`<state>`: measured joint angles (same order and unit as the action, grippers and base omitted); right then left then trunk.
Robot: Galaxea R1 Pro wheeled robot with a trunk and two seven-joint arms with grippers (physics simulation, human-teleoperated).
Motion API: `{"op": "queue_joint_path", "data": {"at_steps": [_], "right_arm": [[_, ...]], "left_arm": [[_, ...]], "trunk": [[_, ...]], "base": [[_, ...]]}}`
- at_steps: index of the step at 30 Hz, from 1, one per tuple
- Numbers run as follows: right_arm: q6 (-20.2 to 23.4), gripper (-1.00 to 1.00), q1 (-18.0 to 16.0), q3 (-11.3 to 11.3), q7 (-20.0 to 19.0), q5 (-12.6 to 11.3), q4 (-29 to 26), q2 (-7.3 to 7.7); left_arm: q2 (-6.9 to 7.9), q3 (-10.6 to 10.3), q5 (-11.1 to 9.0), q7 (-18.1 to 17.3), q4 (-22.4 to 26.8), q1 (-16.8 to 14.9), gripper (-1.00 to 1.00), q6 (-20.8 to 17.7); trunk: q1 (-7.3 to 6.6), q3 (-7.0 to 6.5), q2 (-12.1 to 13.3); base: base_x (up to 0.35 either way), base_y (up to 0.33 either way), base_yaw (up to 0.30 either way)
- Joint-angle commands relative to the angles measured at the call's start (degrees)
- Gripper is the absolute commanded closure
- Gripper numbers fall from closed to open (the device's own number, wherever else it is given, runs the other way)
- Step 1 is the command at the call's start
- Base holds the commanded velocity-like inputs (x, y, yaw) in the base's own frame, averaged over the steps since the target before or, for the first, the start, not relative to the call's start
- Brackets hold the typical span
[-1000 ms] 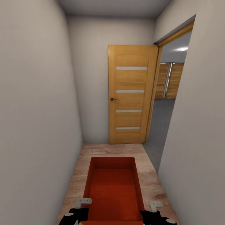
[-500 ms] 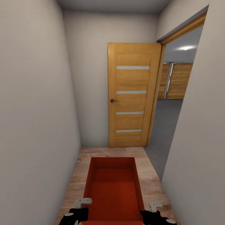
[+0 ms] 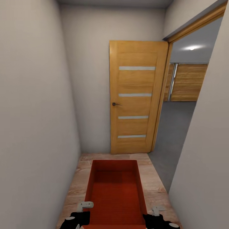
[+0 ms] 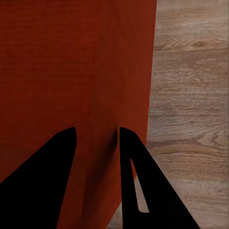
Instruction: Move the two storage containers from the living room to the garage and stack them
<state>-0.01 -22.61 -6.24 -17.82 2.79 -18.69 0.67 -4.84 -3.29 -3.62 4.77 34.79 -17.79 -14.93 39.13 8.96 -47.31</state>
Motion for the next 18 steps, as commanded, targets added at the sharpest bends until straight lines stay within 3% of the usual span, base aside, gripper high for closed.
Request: {"op": "queue_joint_path", "data": {"at_steps": [1, 18], "right_arm": [[0.0, 1.00, 0.0, 2.0, -0.5, 0.6, 0.1, -0.49], [0.0, 1.00, 0.0, 2.0, -0.5, 0.6, 0.1, -0.50]], "left_arm": [[-1.60, 0.0, 0.2, 0.5, 1.4, -0.1, 1.00, -0.4], [-1.65, 0.0, 0.2, 0.5, 1.4, -0.1, 1.00, -0.4]], "trunk": [[0.04, 0.09, -0.1], [0.04, 0.09, -0.1]], "base": [[0.326, 0.000, 0.000], [0.326, 0.000, 0.000]]}}
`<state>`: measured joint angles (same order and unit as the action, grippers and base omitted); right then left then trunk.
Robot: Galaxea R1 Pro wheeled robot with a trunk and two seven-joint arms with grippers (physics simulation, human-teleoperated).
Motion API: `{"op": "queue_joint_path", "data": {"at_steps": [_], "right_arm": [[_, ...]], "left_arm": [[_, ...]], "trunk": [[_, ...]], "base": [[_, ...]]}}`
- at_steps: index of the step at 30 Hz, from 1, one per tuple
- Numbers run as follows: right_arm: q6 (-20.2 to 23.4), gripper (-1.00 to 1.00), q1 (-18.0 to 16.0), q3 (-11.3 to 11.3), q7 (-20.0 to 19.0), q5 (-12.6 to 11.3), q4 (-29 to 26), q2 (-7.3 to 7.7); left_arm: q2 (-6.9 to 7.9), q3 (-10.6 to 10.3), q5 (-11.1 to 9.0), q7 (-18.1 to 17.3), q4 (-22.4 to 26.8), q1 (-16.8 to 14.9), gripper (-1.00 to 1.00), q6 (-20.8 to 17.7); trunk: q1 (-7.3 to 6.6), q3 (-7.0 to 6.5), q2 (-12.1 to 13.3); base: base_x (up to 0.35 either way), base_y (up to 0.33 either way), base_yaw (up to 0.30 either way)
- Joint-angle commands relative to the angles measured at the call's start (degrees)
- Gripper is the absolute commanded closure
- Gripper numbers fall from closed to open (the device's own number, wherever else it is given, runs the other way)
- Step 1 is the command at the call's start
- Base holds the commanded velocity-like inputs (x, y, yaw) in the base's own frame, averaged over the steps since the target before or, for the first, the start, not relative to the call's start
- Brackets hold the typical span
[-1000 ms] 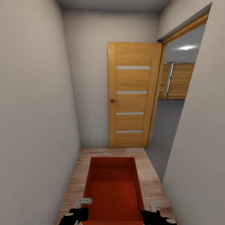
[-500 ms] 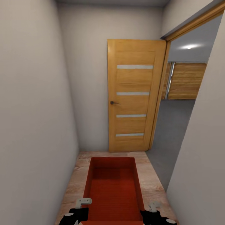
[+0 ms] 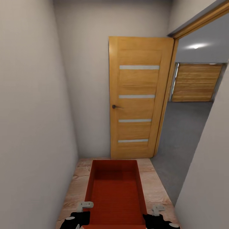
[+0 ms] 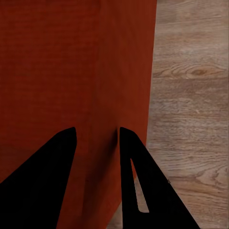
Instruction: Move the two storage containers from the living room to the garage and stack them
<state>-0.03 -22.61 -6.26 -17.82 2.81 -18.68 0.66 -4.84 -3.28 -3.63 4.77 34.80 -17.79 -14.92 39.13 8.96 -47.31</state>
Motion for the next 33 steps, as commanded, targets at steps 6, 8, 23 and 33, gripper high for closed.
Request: {"op": "queue_joint_path", "data": {"at_steps": [6, 8, 23, 33], "right_arm": [[0.0, 1.00, 0.0, 2.0, -0.5, 0.6, 0.1, -0.49], [-0.1, 1.00, 0.0, 2.0, -0.5, 0.6, 0.1, -0.44], [0.0, 1.00, 0.0, 2.0, -0.5, 0.6, 0.1, -0.40], [0.0, 1.00, 0.0, 2.0, -0.5, 0.6, 0.1, -0.40]], "left_arm": [[-1.65, 0.0, 0.2, 0.5, 1.4, -0.1, 1.00, -0.4], [-1.63, 0.0, 0.2, 0.5, 1.4, -0.1, 1.00, -0.4], [-1.60, 0.0, 0.2, 0.5, 1.4, -0.1, 1.00, -0.4], [-1.58, 0.0, 0.2, 0.5, 1.4, -0.1, 1.00, -0.4]], "trunk": [[0.04, 0.09, -0.1], [0.04, 0.09, -0.1], [0.04, 0.09, -0.1], [0.04, 0.09, -0.1]], "base": [[0.326, 0.000, 0.000], [0.326, 0.000, 0.000], [0.326, 0.000, 0.000], [0.326, 0.000, 0.000]]}}
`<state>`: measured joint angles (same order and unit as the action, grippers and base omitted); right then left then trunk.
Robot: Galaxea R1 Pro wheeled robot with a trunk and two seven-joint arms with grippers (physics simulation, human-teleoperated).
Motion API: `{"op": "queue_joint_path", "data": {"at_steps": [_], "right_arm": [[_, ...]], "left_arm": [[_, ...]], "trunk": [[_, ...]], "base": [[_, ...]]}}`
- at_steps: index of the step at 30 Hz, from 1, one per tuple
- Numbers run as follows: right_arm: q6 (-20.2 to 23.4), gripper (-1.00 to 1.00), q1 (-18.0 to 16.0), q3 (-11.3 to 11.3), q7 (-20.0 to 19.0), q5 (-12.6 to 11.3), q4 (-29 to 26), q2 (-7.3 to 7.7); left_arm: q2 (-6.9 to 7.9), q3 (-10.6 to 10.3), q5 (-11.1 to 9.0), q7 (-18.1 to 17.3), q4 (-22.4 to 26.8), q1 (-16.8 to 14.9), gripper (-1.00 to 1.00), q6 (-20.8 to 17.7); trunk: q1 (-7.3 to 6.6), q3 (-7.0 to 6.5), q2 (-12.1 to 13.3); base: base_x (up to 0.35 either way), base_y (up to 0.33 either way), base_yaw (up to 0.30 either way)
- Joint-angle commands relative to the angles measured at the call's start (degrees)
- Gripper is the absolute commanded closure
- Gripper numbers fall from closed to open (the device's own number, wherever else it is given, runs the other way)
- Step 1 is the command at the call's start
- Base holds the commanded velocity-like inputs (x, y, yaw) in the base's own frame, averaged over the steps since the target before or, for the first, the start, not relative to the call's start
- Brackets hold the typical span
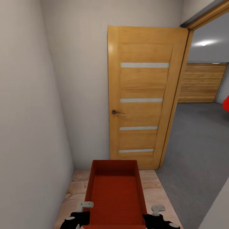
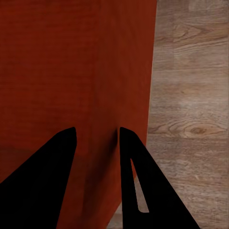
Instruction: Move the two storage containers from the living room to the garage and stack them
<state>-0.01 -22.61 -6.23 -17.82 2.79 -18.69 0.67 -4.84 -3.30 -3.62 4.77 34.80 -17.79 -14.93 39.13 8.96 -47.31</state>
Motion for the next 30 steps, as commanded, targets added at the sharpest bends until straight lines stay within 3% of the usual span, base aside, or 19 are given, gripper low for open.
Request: {"op": "queue_joint_path", "data": {"at_steps": [1, 30], "right_arm": [[0.0, 1.00, 0.0, 1.9, -0.5, 0.6, 0.1, -0.41], [0.0, 1.00, 0.0, 1.9, -0.5, 0.6, 0.1, -0.41]], "left_arm": [[-1.58, 0.0, 0.2, 0.5, 1.4, -0.1, 1.00, -0.4], [-1.58, 0.0, 0.2, 0.5, 1.4, -0.1, 1.00, -0.3]], "trunk": [[0.04, 0.09, -0.1], [0.04, 0.09, -0.1]], "base": [[0.326, 0.000, 0.000], [0.326, 0.000, -0.004]]}}
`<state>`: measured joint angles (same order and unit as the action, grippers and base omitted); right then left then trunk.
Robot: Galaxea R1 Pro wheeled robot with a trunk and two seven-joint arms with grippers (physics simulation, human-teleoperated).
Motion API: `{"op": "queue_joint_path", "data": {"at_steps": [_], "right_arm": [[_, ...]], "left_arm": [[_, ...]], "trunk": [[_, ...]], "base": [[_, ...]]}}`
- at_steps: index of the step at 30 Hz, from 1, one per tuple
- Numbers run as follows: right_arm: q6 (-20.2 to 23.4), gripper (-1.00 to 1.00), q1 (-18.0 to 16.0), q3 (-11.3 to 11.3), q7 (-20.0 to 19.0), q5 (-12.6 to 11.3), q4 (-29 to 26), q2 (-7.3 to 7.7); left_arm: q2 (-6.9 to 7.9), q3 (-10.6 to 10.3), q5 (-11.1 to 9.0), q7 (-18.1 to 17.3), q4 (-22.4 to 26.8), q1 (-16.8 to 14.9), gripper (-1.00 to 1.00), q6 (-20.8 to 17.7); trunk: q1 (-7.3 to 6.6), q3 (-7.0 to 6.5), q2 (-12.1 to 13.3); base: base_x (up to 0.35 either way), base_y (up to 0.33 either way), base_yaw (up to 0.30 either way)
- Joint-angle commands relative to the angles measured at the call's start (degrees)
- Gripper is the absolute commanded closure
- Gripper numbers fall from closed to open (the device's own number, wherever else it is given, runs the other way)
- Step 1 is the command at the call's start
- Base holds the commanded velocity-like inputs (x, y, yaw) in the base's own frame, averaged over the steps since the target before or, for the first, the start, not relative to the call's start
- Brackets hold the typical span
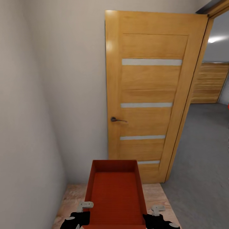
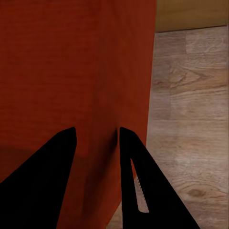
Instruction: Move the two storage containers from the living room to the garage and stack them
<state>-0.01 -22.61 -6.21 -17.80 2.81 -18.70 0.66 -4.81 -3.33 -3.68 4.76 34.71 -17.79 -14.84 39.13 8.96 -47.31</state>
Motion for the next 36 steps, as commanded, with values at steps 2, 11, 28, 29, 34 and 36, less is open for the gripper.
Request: {"op": "queue_joint_path", "data": {"at_steps": [2, 11, 28, 29, 34, 36], "right_arm": [[0.0, 1.00, 0.0, 1.9, -0.5, 0.6, 0.2, -0.39], [0.0, 1.00, 0.0, 1.9, -0.5, 0.6, 0.2, -0.39], [0.0, 1.00, 0.0, 1.8, -0.5, 0.6, 0.2, -0.39], [0.0, 1.00, 0.0, 1.8, -0.5, 0.6, 0.2, -0.39], [0.0, 1.00, 0.0, 1.9, -0.5, 0.6, 0.2, -0.39], [0.0, 1.00, 0.0, 1.9, -0.5, 0.6, 0.2, -0.39]], "left_arm": [[-1.61, 0.0, 0.3, 0.5, 1.5, 0.0, 1.00, -0.4], [-1.67, 0.1, 0.2, 0.5, 1.5, 0.0, 1.00, -0.2], [-1.61, 0.1, 0.1, 0.5, 1.5, 0.0, 1.00, -0.2], [-1.61, 0.0, 0.1, 0.5, 1.5, 0.0, 1.00, -0.2], [-1.61, 0.0, 0.1, 0.5, 1.5, 0.0, 1.00, -0.2], [-1.56, 0.0, 0.1, 0.5, 1.5, 0.0, 1.00, -0.3]], "trunk": [[0.04, 0.09, -0.1], [0.04, 0.09, -0.1], [0.04, 0.09, -0.1], [0.04, 0.09, -0.1], [0.04, 0.09, -0.1], [0.04, 0.09, -0.1]], "base": [[0.292, 0.000, -0.148], [0.040, 0.000, -0.259], [0.000, 0.000, -0.275], [0.000, 0.000, -0.276], [0.000, 0.000, -0.276], [0.000, 0.000, -0.275]]}}
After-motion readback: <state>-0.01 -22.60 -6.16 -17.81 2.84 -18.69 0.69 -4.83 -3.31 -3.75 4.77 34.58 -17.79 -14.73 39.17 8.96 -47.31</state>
